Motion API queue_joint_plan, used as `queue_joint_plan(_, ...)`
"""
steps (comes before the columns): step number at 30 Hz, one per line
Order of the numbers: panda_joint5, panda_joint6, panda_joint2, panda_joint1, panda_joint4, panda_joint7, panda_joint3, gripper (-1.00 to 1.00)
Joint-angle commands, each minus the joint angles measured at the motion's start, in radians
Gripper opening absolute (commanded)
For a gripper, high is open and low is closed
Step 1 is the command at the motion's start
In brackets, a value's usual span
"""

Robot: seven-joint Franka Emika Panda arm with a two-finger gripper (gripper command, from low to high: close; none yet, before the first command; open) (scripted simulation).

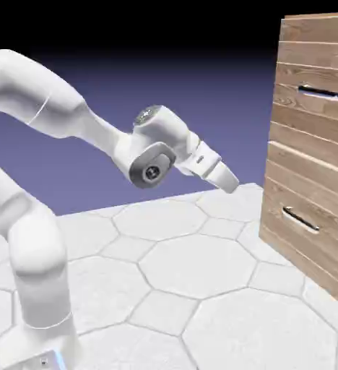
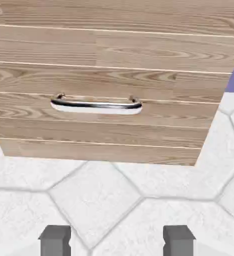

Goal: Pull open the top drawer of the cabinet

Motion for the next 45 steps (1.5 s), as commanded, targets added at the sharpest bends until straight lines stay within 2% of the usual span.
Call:
queue_joint_plan(1,-0.003,0.01,0.004,-0.036,0.015,-0.018,0.034,0.0)
queue_joint_plan(45,-0.127,0.46,0.165,-1.631,0.688,-0.795,1.537,0.0)
